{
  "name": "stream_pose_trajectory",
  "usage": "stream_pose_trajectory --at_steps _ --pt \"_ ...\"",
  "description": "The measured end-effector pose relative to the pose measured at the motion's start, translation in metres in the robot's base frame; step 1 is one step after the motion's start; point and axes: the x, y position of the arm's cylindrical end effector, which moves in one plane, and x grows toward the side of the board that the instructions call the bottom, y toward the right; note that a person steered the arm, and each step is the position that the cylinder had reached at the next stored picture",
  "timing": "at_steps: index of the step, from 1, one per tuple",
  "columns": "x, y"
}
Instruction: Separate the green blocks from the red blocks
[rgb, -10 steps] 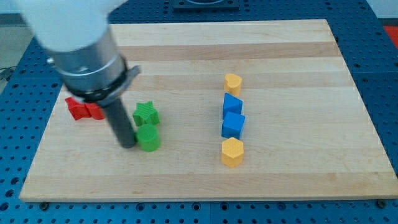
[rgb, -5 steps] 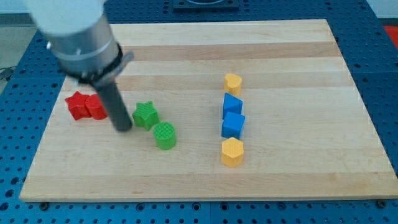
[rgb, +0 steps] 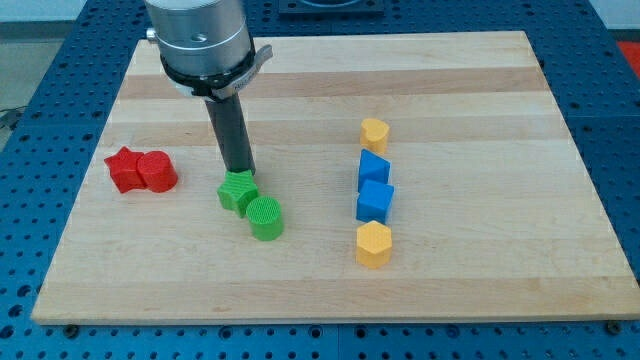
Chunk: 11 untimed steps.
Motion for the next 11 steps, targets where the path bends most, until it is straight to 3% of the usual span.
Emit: stream_pose_trajectory --at_steps 2,3,5,7,8,9,10,11 --pt "-0.006 0.002" --pt "-0.03 -0.027" --pt "-0.008 -0.051" --pt "0.032 -0.013" --pt "0.032 -0.013" --pt "-0.016 -0.013" --pt "-0.103 -0.005" --pt "-0.112 -0.002"
